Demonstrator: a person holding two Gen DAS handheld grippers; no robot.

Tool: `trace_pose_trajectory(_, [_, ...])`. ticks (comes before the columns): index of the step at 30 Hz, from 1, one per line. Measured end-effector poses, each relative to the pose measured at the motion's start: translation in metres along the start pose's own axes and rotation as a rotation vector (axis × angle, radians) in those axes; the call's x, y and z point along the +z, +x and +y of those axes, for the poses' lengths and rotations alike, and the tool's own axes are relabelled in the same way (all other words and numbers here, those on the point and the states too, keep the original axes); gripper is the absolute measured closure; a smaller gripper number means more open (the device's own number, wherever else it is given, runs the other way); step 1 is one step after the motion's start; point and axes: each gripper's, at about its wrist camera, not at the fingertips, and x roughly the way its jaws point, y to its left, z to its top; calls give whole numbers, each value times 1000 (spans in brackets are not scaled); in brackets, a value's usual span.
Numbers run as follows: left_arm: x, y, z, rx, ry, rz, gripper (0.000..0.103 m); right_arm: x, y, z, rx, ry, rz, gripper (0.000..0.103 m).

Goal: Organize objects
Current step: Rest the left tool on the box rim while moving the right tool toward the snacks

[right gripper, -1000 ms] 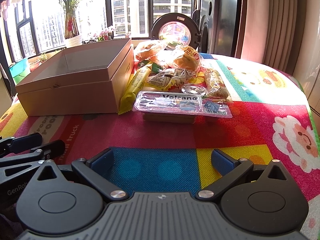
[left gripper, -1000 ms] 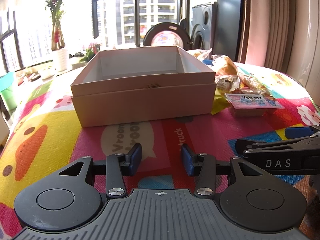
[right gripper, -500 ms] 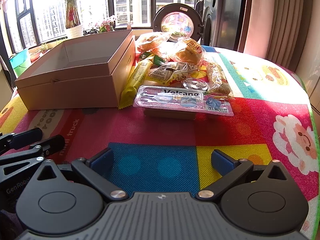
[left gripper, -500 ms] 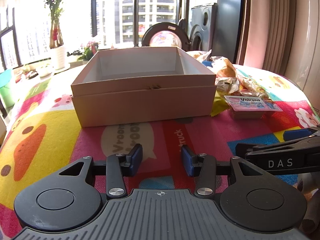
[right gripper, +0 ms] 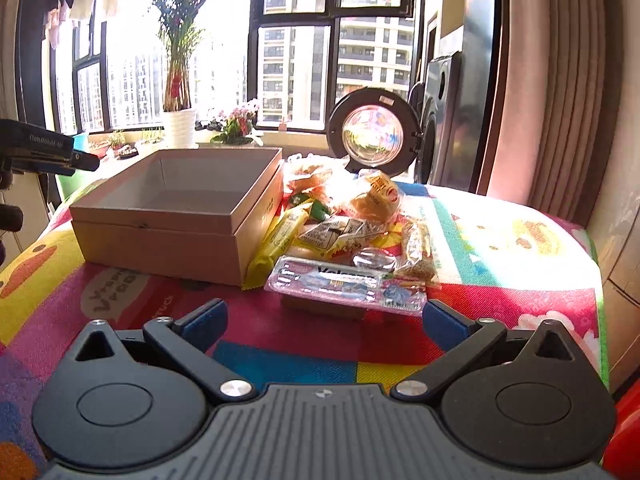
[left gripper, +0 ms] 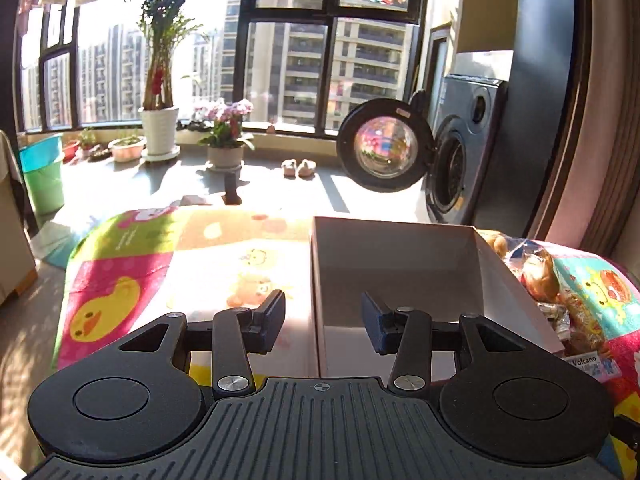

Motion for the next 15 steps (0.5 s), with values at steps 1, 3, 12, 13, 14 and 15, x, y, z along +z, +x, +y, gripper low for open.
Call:
trace_pose_trajectory(1, [2,11,1,7,17,26,55,6,0,1,5,-42,8,0])
trace_pose_trajectory(3, [6,31,2,21,27,73,55,15,4,2,40,-126,54,0])
trace_pose_trajectory(12, [7,79,3,-36,-67,147,56,19,39,-16,10,-132,140,0])
trace_pose_trajectory(13, [5,82,2,-51,-67,154,57,19,45,-20,14,-119,155,0])
trace_pose_trajectory(14, [4,83,2,-54,-65,152,57,20,52,-24,20,-113,166,0])
trace_pose_trajectory(15, [3,82,2,-51,-65,139,60,22,56,-26,21,-110,167,0])
